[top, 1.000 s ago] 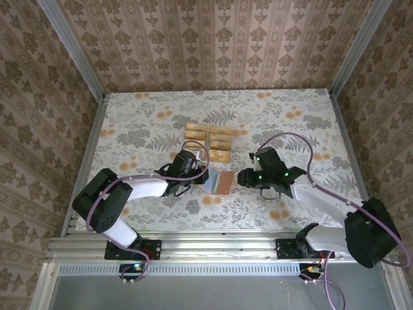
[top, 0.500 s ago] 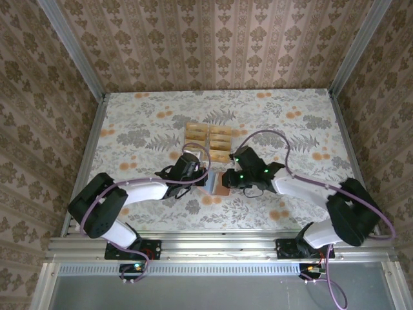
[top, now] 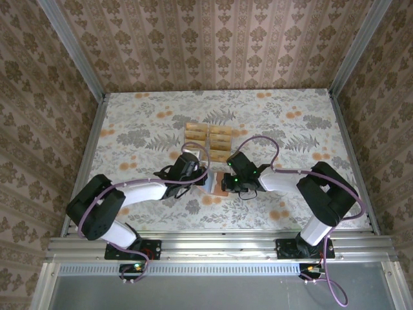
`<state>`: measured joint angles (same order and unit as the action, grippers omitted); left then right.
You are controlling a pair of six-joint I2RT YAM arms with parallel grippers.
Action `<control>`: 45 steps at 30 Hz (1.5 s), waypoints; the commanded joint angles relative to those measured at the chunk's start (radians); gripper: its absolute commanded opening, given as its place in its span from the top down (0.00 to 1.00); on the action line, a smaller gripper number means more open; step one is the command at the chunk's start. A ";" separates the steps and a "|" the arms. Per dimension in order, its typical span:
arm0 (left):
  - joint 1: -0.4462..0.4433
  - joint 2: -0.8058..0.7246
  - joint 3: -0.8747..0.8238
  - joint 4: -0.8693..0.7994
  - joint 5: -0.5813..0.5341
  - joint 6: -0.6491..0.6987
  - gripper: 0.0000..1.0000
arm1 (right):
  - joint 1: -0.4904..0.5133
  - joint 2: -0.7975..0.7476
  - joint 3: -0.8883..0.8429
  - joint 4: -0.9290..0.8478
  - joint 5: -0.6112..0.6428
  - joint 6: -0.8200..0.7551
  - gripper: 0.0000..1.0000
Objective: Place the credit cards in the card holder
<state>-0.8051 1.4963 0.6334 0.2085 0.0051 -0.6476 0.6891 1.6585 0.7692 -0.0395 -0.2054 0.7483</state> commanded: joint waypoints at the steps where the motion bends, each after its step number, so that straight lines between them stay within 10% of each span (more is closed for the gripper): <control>1: 0.023 -0.028 -0.002 -0.006 0.047 0.018 0.66 | -0.007 0.048 -0.028 0.003 0.036 0.019 0.94; 7: 0.091 -0.043 -0.038 0.081 0.166 0.006 0.44 | -0.008 0.058 -0.027 -0.007 0.040 0.011 0.94; 45: 0.170 -0.049 -0.113 0.225 0.299 -0.033 0.64 | -0.029 0.098 -0.050 0.014 0.037 -0.001 0.95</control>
<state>-0.6395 1.4342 0.5167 0.4480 0.2928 -0.6907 0.6682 1.6825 0.7616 0.0200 -0.2443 0.7559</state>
